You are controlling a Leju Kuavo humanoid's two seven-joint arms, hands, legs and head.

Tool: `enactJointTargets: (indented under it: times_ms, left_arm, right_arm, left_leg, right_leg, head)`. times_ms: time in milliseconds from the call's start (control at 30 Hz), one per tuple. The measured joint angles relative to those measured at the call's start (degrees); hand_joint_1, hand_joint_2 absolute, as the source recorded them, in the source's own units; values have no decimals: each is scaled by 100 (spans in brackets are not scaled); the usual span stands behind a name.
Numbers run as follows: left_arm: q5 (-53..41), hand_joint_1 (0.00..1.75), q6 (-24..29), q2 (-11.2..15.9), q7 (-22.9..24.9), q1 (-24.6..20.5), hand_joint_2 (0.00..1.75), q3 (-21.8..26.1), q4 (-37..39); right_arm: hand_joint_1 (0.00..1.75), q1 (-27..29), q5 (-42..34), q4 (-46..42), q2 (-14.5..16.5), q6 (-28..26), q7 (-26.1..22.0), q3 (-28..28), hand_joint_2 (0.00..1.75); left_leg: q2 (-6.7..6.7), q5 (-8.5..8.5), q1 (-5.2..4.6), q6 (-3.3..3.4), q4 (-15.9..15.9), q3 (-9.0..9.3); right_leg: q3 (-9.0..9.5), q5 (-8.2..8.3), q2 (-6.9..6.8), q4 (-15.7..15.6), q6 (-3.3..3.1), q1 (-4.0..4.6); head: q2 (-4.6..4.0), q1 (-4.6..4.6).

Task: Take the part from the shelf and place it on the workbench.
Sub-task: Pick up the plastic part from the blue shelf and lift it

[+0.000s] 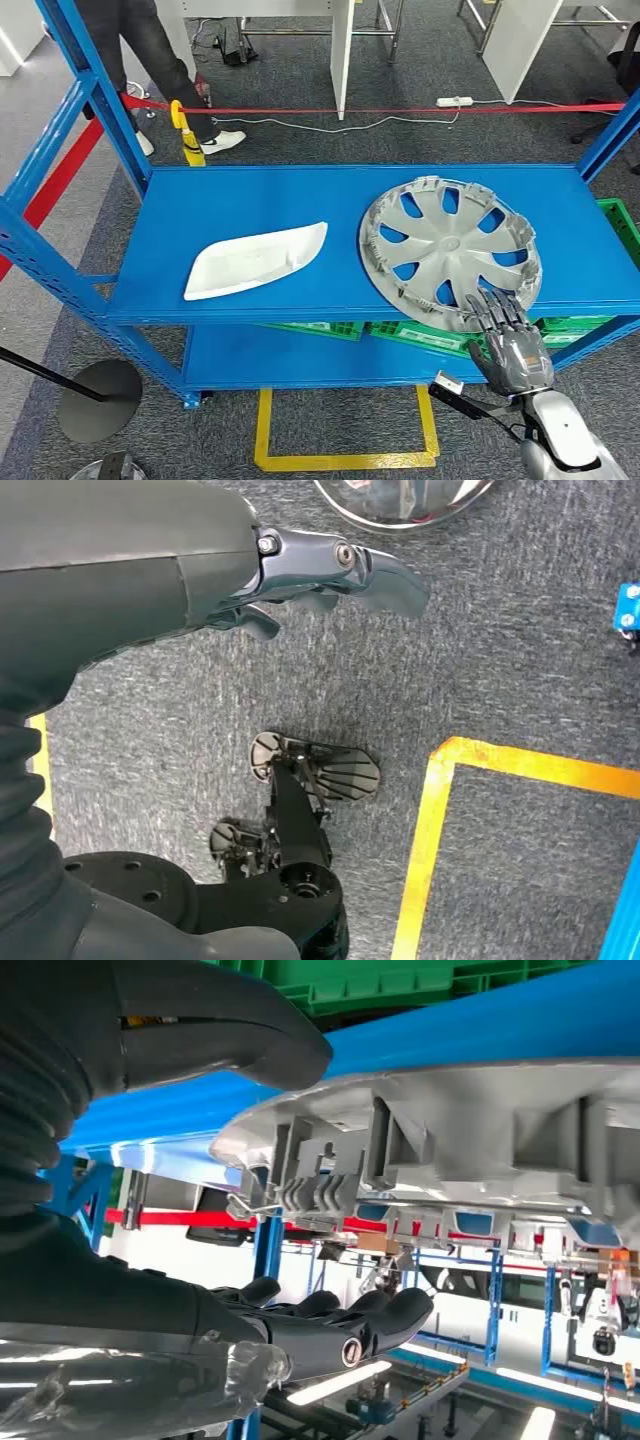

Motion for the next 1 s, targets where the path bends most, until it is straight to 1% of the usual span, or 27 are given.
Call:
enactJointTargets:
  times_ms: [333, 667, 733, 767, 800, 867, 900, 933, 1000]
  left_arm:
    - [-5, 0, -14, 16, 0, 0, 175, -37, 0]
    - [-43, 0, 3, 32, 1, 3, 175, -38, 0]
    - [-52, 0, 5, 33, 2, 4, 175, -38, 0]
    - [-55, 0, 6, 34, 2, 4, 175, -38, 0]
    - [-58, 0, 9, 34, 2, 5, 175, -38, 0]
    - [-62, 0, 20, 34, 2, 6, 175, -39, 0]
    - [-64, 0, 26, 34, 2, 6, 175, -39, 0]
    - [-67, 0, 29, 34, 2, 6, 175, -40, 0]
    - [-74, 0, 30, 34, 2, 6, 175, -40, 0]
  right_arm:
    - [0, -230, -5, 358, -1, 25, -31, -1, 175]
    - [0, -706, -117, 1000, -15, 164, -223, 5, 175]
    - [3, -784, -133, 1138, -15, 167, -252, 9, 175]
    - [14, -818, -141, 1210, -14, 163, -267, 10, 175]
    - [47, -848, -149, 1276, -14, 158, -283, 12, 175]
    - [131, -898, -162, 1396, -11, 142, -312, 14, 175]
    - [164, -917, -164, 1443, -8, 133, -323, 14, 175]
    - [175, -935, -164, 1485, -4, 124, -331, 15, 175]
    - [175, -965, -158, 1544, 3, 95, -337, 17, 175]
  left_leg:
    - [-1, 0, 0, 0, 0, 2]
    - [-1, 0, -1, 0, 0, 3]
    - [-2, 0, -1, 0, 0, 3]
    - [-2, 0, -1, 0, 0, 3]
    - [-3, 0, -1, 0, 0, 3]
    - [-3, 0, -1, 0, 0, 3]
    - [-3, 0, -1, 0, 0, 3]
    - [-3, 0, -1, 0, 0, 3]
    - [-3, 0, -1, 0, 0, 4]
  right_leg:
    - [3, 0, 0, 0, 0, 0]
    - [6, 0, 0, 1, 0, 0]
    - [7, 0, -1, 1, 0, 0]
    - [8, 0, -2, 1, 0, 0]
    - [8, 0, -2, 1, 0, 0]
    - [9, 0, -3, 1, 0, 0]
    - [9, 0, -3, 1, 0, 0]
    - [8, 0, -2, 1, 0, 1]
    - [8, 0, -2, 1, 0, 1]
  head:
    - [0, -1]
    - [0, -1]
    - [0, 0]
    - [0, -1]
    - [0, 0]
    - [0, -1]
    - [0, 0]
    - [0, -1]
    - [0, -1]
